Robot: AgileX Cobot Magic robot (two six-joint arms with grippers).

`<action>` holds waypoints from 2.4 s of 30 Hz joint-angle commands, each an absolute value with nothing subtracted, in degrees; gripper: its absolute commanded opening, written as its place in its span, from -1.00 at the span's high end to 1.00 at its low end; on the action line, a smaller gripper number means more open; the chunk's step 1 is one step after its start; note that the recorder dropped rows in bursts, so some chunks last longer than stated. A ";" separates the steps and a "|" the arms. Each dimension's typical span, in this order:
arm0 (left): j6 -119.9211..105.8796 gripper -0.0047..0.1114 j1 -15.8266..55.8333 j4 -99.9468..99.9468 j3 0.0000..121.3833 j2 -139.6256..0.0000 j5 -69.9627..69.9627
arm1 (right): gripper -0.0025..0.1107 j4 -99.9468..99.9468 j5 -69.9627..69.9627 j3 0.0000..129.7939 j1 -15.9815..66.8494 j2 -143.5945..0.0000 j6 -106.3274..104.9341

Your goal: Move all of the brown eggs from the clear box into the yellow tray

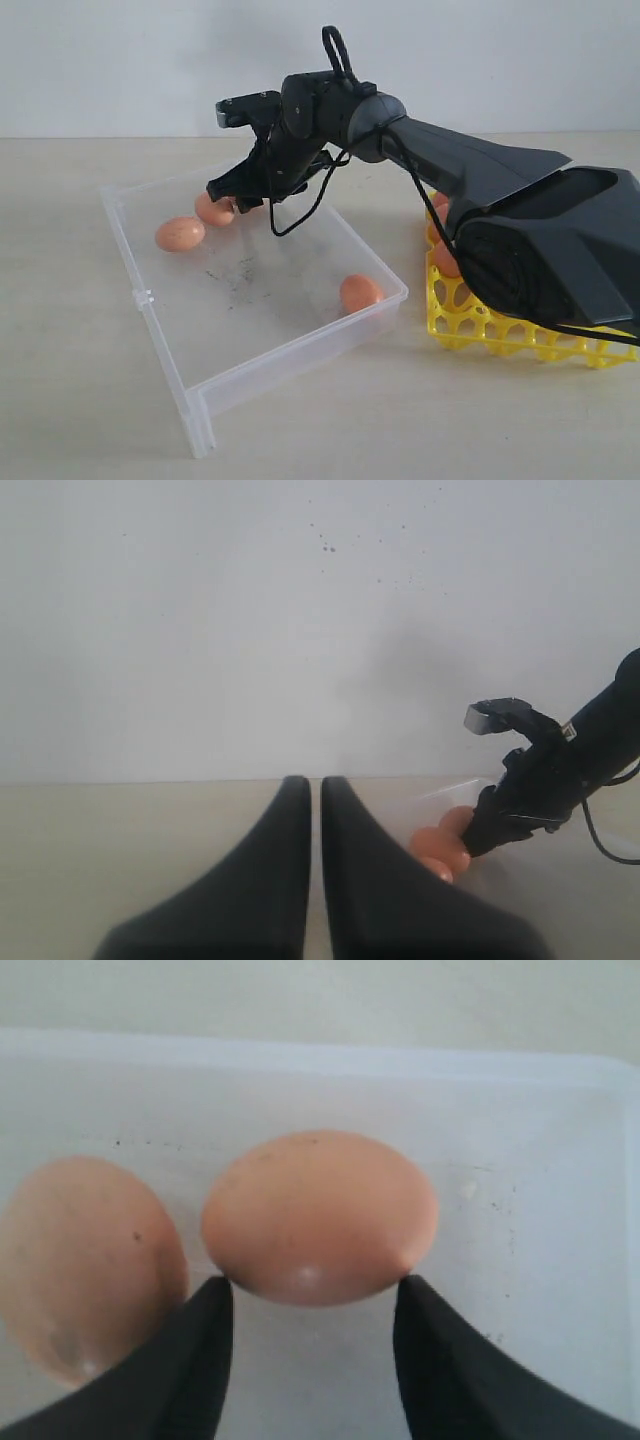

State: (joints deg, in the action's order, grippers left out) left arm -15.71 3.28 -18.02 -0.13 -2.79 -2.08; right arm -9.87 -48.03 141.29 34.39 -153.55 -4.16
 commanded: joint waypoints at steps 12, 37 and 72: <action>-15.97 0.85 3.44 -18.28 0.00 -3.02 -2.98 | 0.19 -11.23 -35.93 141.35 36.49 -152.19 -3.50; -15.97 0.85 3.44 -18.28 0.00 -3.02 -2.98 | 0.19 -3.06 -55.21 141.35 37.29 -151.61 2.89; -15.97 0.85 3.44 -18.28 0.00 -3.02 -2.98 | 0.19 0.99 -69.62 141.25 37.09 -150.44 -3.64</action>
State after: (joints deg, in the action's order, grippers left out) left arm -15.71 3.28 -18.02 -0.13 -2.79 -2.08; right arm 0.41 -67.96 141.29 37.22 -149.83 -3.65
